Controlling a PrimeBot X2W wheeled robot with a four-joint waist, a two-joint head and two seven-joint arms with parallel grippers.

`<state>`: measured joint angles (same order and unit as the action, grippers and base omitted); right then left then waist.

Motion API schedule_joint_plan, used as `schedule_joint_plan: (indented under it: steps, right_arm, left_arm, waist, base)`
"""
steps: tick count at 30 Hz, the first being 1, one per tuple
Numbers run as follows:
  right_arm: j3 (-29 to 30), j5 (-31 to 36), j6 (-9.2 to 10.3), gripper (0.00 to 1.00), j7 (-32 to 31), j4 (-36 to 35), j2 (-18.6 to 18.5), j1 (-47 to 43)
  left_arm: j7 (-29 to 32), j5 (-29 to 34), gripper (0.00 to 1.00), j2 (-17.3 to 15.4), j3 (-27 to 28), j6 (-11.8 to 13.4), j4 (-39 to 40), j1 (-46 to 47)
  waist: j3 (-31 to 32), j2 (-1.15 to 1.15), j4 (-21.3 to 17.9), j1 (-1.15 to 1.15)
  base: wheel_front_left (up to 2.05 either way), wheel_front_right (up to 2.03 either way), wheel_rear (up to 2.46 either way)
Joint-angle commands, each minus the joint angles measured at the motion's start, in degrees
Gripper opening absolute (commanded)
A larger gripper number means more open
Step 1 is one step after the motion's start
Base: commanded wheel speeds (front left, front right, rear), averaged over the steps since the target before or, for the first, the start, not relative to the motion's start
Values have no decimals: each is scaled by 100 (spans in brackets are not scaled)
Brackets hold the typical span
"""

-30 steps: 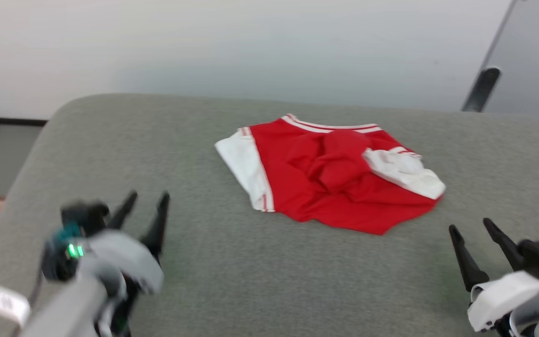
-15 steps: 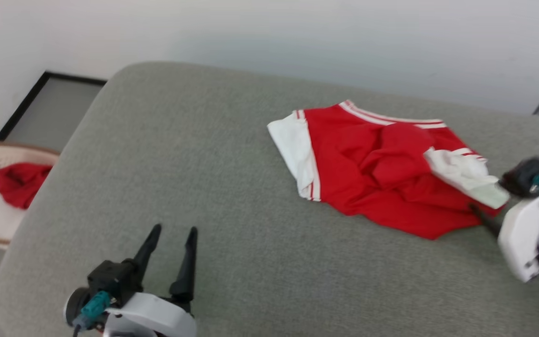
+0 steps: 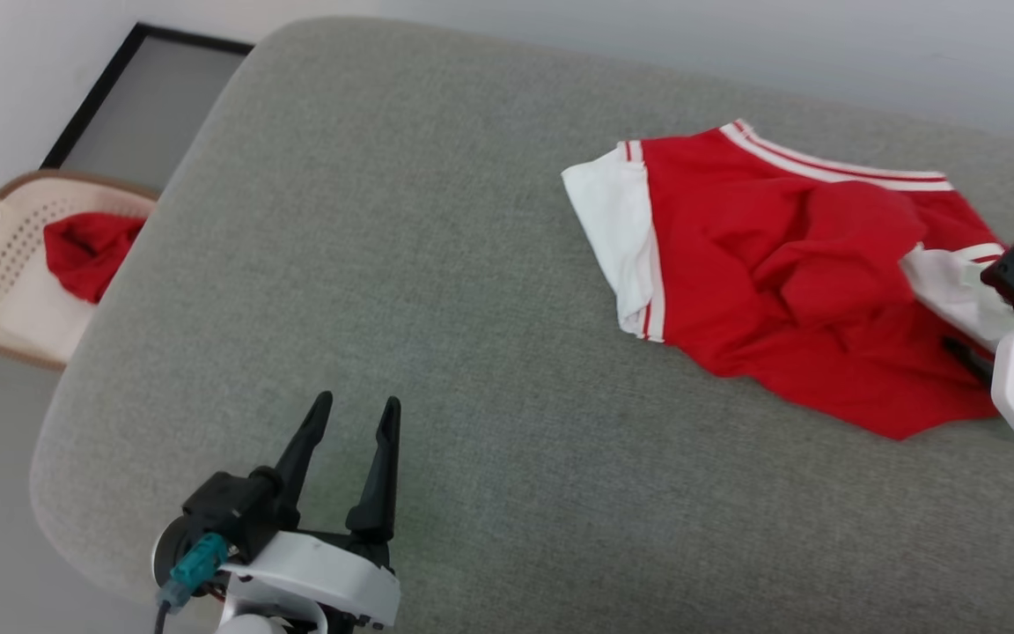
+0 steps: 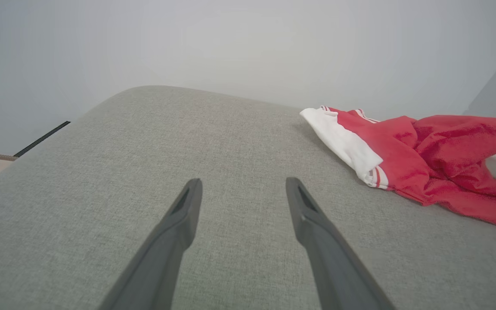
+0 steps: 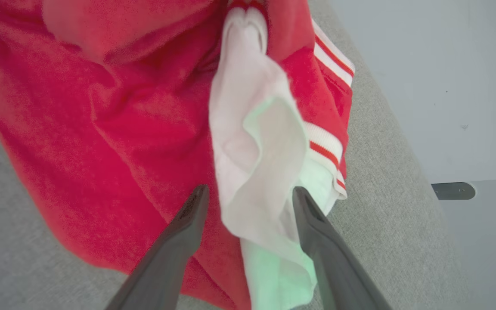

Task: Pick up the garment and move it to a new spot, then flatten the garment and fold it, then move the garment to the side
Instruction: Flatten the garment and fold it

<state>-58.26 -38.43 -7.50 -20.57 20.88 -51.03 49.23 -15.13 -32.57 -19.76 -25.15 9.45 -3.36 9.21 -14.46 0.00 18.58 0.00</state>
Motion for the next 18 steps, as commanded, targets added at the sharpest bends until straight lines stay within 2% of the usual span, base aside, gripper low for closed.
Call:
schedule_joint_plan:
  steps: [1,4,5,6,7,10,15,18]
  right_arm:
    - [-155,-77,1,100,75,101,17,160]
    - [-384,-130,2,100,254,284,58,365]
    - [-485,-108,2,47,316,321,68,430]
    - [-542,-130,2,3,379,367,90,478]
    - [-600,-207,2,0,433,417,127,522]
    - [-690,-298,2,0,617,537,219,642]
    - [-568,-544,2,0,1004,768,363,589]
    - [-501,-598,2,0,1198,788,326,423]
  left_arm:
    - [-1,60,100,58,56,-52,-24,35]
    - [-1,127,100,136,118,-117,-53,18]
    - [-1,156,100,158,142,-142,-64,14]
    - [-1,168,100,181,163,-151,-75,10]
    - [-1,174,100,204,187,-161,-89,2]
    - [-1,198,100,240,240,-205,-141,-30]
    - [-1,246,100,230,272,-236,-210,-93]
    - [-1,267,100,194,274,-230,-205,-112]
  waist:
    - [-169,0,139,0]
    - [-197,0,153,0]
    - [-202,0,151,0]
    - [-206,0,142,0]
    - [-203,0,126,0]
    - [-168,0,44,0]
    - [-60,0,-159,0]
    - [-16,0,-287,0]
  base:
    - [0,0,0]
    - [0,0,0]
    - [0,0,0]
    - [0,0,0]
    - [0,0,0]
    - [0,0,0]
    - [0,0,0]
    - [0,0,0]
